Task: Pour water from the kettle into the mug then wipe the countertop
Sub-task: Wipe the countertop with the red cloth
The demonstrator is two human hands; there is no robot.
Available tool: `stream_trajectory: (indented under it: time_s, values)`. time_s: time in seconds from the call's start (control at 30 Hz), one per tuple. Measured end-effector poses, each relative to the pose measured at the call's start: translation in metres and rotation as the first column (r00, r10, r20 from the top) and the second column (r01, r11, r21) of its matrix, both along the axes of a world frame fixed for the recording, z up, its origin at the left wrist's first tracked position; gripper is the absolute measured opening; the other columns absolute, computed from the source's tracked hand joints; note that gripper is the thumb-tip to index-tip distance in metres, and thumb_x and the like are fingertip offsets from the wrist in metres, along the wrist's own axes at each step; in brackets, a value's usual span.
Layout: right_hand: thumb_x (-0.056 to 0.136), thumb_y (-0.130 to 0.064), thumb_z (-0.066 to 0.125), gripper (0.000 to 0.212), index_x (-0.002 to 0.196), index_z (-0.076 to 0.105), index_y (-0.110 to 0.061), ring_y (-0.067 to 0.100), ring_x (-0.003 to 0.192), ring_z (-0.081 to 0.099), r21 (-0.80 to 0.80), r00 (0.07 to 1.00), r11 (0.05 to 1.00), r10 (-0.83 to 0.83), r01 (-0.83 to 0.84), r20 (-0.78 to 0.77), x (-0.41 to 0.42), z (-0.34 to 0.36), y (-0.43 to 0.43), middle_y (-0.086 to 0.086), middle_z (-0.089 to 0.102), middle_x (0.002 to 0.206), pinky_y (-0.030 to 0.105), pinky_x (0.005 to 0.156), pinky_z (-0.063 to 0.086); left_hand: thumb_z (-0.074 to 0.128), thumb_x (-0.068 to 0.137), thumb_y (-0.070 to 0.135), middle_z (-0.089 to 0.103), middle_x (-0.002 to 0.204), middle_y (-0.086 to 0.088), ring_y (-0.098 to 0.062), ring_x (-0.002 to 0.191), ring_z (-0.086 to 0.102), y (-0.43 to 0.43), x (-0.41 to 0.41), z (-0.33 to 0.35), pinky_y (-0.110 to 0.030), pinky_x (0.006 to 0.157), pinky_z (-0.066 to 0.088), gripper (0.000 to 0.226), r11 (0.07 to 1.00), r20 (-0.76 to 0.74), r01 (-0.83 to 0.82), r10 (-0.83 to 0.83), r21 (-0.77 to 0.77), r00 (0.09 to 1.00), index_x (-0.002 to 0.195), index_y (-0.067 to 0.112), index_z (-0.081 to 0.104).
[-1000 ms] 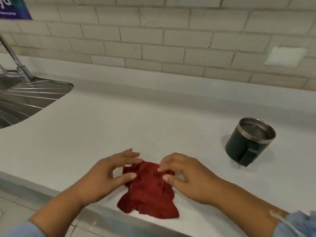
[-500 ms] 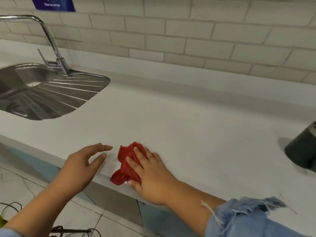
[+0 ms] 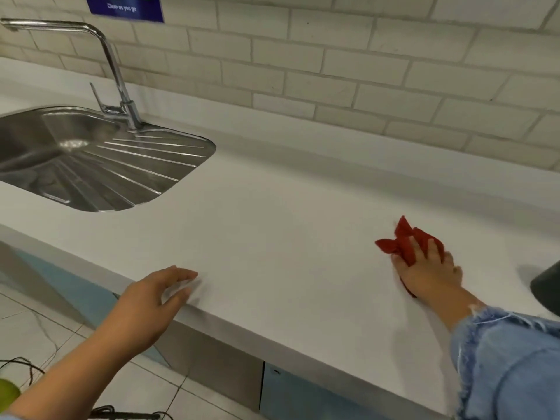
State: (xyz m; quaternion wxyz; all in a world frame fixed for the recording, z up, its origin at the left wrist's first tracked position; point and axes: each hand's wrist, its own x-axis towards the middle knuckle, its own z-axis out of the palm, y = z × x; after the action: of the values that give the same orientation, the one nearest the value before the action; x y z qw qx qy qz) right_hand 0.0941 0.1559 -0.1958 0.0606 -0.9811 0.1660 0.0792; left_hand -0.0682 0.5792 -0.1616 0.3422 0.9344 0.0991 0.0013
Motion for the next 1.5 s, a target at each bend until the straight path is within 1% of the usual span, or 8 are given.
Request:
stream_trajectory:
  time_s: [0.33,0.57,0.73,0.97,1.17,1.3,1.4,1.5]
  values:
    - [0.082,-0.072,0.020,0.065,0.142,0.002,-0.055,0.036,0.144,-0.009,0.039,0.726,0.727,0.679,-0.686,0.112,0.013,-0.009,0.181,-0.017,-0.010,0.158,0.058,0.114,-0.005,0.047,0.091,0.045,0.027,0.155,0.005,-0.019,0.139,0.032,-0.005,0.096,-0.012,-0.038,0.113,0.032,0.054,0.966,-0.054,0.021,-0.007,0.258,0.999,0.141,0.028,0.036]
    - [0.077,-0.070,0.022,0.066,0.141,0.019,-0.052,0.035,0.139,0.023,-0.003,0.951,0.978,0.202,-0.207,0.234,0.160,-0.021,0.019,-0.009,0.018,0.157,0.060,0.108,0.025,0.038,0.090,0.056,0.022,0.156,0.009,-0.016,0.141,0.030,0.002,0.129,-0.013,-0.035,0.110,0.034,0.061,0.888,-0.177,0.017,0.072,0.459,0.982,0.145,0.033,0.027]
    - [0.073,-0.081,0.018,0.076,0.142,0.016,-0.050,0.045,0.142,0.007,0.079,0.996,0.995,-0.066,0.060,0.067,0.206,-0.006,0.004,-0.003,0.006,0.160,0.059,0.114,0.005,0.042,0.087,0.058,0.018,0.156,0.017,-0.008,0.142,0.025,0.006,0.131,-0.008,-0.031,0.110,0.033,0.062,0.886,-0.195,0.030,0.069,0.463,0.978,0.144,0.039,0.026]
    - [0.078,-0.076,0.023,0.074,0.145,0.010,-0.048,0.036,0.144,-0.008,0.038,0.774,0.776,0.622,-0.630,0.117,0.153,-0.011,0.205,-0.005,-0.004,0.161,0.054,0.115,-0.003,0.044,0.090,0.050,0.025,0.154,0.014,-0.012,0.139,0.032,0.003,0.129,-0.006,-0.032,0.109,0.034,0.056,0.889,-0.183,0.024,0.068,0.458,0.981,0.143,0.036,0.032]
    - [0.082,-0.067,0.038,0.078,0.148,0.004,-0.041,0.031,0.145,-0.013,0.152,0.506,0.491,0.859,-0.858,0.079,0.045,-0.001,0.258,-0.004,-0.010,0.160,0.052,0.116,-0.006,0.045,0.095,0.026,0.048,0.142,-0.002,-0.021,0.130,0.044,-0.016,0.148,0.004,-0.030,0.106,0.033,0.040,0.944,0.167,-0.207,0.168,0.257,0.972,0.135,0.019,0.047]
    - [0.088,-0.027,0.052,0.060,0.144,0.030,-0.034,0.014,0.140,0.027,0.636,0.828,0.549,0.479,-0.542,0.292,0.067,0.024,0.227,-0.005,0.025,0.155,0.029,0.112,0.024,0.036,0.098,0.028,0.027,0.155,0.000,-0.016,0.143,0.022,-0.052,0.167,0.001,-0.025,0.113,0.015,0.047,0.999,0.158,-0.020,0.013,0.039,0.987,0.144,0.022,0.032]
    - [0.090,-0.021,0.051,0.057,0.144,0.031,-0.025,0.017,0.142,0.024,0.500,0.914,0.773,0.261,-0.390,0.310,0.091,0.016,0.194,0.000,0.023,0.155,0.032,0.112,0.025,0.023,0.090,0.062,0.002,0.160,0.002,-0.029,0.147,-0.003,-0.072,0.172,-0.018,-0.048,0.118,0.002,0.059,0.943,-0.092,0.175,-0.155,0.283,0.984,0.144,0.046,0.008]
    - [0.096,-0.031,0.040,0.055,0.148,0.024,-0.022,0.020,0.147,0.006,0.284,0.895,0.855,0.372,-0.434,0.248,0.092,-0.006,0.184,0.001,0.013,0.159,0.036,0.118,0.013,0.021,0.077,0.079,-0.007,0.160,0.006,-0.035,0.145,-0.012,-0.063,0.171,-0.031,-0.061,0.115,-0.005,0.069,0.823,-0.196,0.334,-0.273,0.460,0.942,0.138,0.058,-0.004]
